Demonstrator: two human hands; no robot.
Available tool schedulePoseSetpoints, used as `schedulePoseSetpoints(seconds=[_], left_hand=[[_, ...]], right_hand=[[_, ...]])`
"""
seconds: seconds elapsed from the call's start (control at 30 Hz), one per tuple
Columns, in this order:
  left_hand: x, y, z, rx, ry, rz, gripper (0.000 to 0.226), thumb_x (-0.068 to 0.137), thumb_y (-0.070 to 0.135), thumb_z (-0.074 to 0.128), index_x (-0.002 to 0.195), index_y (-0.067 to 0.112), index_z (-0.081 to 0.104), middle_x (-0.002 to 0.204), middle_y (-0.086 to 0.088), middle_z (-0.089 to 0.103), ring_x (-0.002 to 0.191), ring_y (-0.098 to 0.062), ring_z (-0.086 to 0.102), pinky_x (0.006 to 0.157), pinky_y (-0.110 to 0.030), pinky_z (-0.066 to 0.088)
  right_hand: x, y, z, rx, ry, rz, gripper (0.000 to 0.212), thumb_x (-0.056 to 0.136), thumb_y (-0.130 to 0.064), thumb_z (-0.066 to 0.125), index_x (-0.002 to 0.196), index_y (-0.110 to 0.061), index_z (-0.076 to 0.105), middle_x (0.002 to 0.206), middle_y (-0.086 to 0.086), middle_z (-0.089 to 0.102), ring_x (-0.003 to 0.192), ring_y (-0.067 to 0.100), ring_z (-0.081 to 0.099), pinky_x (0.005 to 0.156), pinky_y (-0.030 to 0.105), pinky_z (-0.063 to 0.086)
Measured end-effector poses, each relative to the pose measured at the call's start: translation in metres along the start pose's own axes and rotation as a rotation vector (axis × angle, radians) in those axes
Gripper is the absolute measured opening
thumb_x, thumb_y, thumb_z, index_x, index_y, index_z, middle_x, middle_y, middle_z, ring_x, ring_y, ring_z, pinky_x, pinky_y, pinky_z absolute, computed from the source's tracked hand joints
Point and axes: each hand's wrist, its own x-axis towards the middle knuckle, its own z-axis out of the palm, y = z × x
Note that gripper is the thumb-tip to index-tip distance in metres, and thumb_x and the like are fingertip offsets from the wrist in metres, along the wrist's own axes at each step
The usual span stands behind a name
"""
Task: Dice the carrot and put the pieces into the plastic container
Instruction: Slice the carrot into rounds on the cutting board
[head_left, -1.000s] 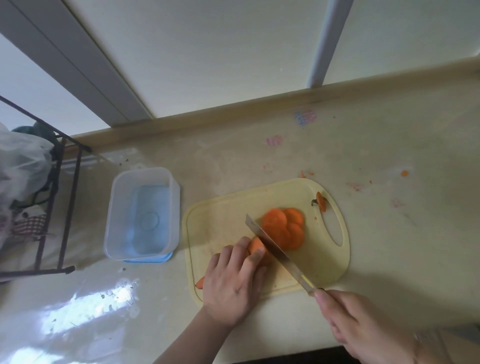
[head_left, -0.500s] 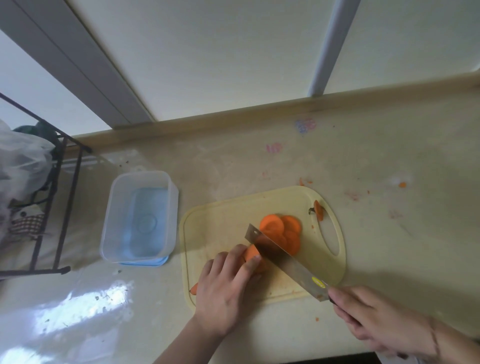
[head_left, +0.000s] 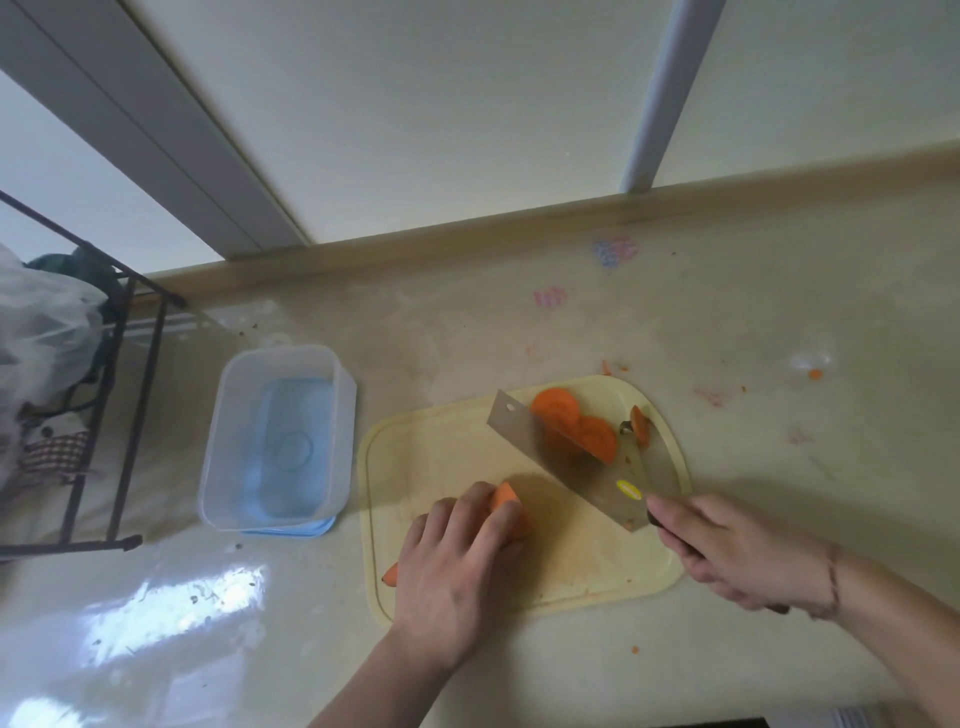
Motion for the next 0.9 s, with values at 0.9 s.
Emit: schedulePoseSetpoints(seconds=[0.9], left_hand=[[0.020,-0.001,0.008,0.041,0.046,-0.022,0.039,0.087,0.031,0.055,0.124,0.020,0.049,0.127,0.001,0.051,0.091,-0.026,0.055,0.067,-0.039,0.052]], right_hand=[[-0.051,-0.015,0.096,-0.167,0.304,-0.234,0.041,0.088,-0.060,0.025,0.085,-0.028,0.050,0.065,-0.049,0.046,0.065,-0.013,0.050,0.065,0.011,0.040]])
